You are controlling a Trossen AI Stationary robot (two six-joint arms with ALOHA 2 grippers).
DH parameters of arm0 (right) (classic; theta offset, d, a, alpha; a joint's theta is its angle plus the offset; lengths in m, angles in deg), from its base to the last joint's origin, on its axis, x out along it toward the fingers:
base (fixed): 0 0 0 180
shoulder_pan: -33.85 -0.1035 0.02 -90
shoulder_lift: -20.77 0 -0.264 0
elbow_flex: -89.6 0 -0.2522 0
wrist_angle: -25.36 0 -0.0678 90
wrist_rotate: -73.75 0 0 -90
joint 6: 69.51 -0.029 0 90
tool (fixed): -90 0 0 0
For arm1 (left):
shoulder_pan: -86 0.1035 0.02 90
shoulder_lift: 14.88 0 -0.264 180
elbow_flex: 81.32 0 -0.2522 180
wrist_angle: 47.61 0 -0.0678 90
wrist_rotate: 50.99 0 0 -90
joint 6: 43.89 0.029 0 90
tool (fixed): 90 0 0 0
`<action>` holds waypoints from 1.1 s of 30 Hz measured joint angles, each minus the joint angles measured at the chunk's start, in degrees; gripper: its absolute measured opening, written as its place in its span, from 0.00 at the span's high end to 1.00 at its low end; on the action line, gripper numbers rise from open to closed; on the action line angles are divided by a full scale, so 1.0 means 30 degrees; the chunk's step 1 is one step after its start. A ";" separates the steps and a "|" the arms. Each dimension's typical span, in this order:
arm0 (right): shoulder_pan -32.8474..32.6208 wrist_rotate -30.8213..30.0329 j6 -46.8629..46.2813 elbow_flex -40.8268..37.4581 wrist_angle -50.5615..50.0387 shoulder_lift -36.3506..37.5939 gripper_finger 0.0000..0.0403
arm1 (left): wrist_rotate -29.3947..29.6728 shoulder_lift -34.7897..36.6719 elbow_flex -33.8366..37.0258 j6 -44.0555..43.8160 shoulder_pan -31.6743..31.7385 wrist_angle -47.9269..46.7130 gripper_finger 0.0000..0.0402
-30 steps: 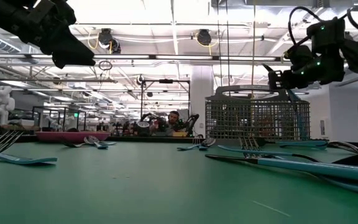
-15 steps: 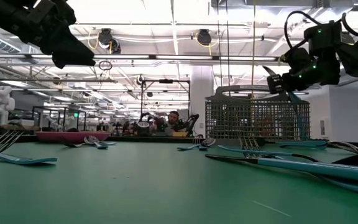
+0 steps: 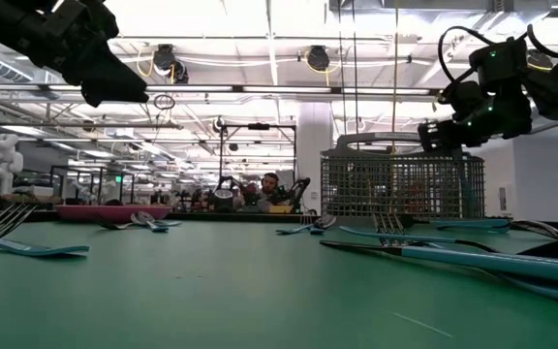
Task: Sort silverware
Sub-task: Put the blue table knife into the gray silverware basket
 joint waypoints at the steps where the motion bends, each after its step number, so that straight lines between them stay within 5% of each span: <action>1: 0.0000 -0.0001 0.0000 0.0000 -0.0012 0.0000 0.83 | 0.0000 0.0000 0.0000 -0.0007 0.0007 -0.0007 0.55; 22: -0.4747 0.0234 0.2683 0.0762 0.1621 0.3617 0.82 | -0.0225 0.0000 0.0000 -0.0444 0.0000 -0.0251 0.55; 27: -0.6775 0.3067 0.1375 0.2955 -0.2430 0.4007 0.82 | -0.0379 -0.0018 0.0000 -0.0434 0.0004 0.0185 0.55; 33: -0.9171 0.7229 -0.2170 0.8032 -1.1725 0.2876 0.82 | -0.0989 -0.0395 0.0000 -0.0147 0.0007 0.0227 0.55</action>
